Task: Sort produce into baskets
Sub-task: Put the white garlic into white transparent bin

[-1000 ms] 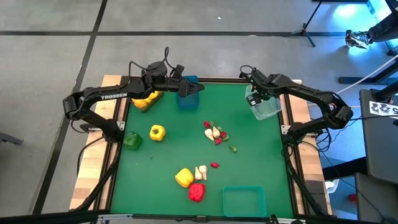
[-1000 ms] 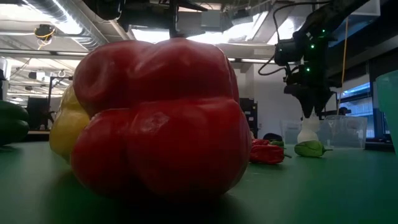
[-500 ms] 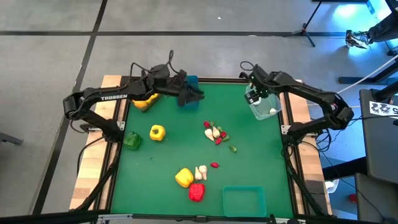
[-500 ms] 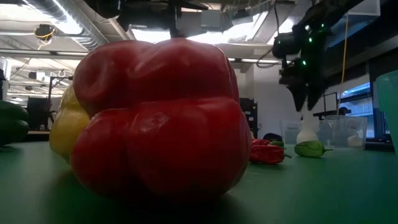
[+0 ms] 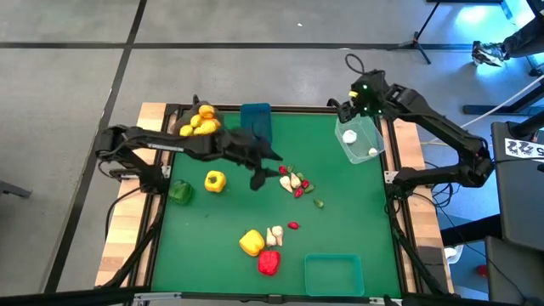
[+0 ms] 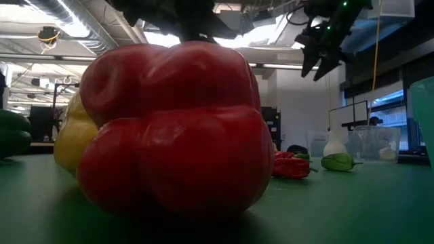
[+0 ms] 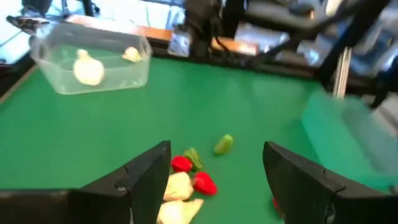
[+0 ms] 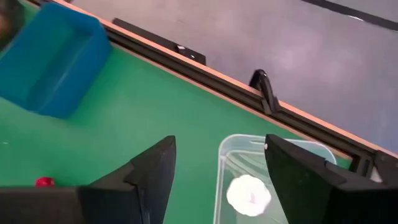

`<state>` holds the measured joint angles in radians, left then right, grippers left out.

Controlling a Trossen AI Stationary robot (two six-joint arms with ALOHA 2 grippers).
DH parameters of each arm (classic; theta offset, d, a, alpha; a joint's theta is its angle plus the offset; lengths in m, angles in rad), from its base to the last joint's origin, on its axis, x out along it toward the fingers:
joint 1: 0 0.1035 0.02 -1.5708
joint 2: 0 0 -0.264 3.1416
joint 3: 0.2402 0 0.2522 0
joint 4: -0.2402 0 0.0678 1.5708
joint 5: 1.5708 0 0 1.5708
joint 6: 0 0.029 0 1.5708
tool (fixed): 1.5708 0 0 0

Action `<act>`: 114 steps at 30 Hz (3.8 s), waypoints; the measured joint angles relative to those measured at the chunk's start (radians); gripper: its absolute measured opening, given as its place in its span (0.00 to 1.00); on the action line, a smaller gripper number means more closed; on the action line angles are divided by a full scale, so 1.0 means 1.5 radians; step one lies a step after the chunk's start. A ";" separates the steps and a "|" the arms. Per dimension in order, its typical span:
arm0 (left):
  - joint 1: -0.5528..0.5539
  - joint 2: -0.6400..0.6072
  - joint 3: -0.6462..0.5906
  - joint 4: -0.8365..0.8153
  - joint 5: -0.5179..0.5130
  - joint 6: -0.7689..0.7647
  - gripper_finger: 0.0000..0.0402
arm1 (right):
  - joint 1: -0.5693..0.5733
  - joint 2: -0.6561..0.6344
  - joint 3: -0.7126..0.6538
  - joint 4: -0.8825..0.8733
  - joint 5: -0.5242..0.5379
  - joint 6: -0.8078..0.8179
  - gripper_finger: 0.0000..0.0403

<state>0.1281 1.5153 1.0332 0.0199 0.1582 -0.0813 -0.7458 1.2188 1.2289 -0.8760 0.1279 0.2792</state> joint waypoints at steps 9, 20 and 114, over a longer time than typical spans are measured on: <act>-0.006 0.153 0.000 0.075 -0.045 -0.059 0.63 | 0.000 -0.004 0.000 0.003 -0.046 -0.015 0.60; -0.044 0.229 0.000 0.090 -0.034 0.131 0.63 | 0.000 -0.005 0.000 0.003 -0.046 -0.034 0.60; 0.119 -0.073 -0.001 0.417 -0.152 -0.191 0.39 | 0.205 0.071 -0.001 0.759 -0.318 -0.215 0.79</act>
<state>0.3065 1.4063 1.0325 0.6457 -0.0704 -0.3677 -0.4380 1.3252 1.2282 0.2623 -0.3487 -0.0427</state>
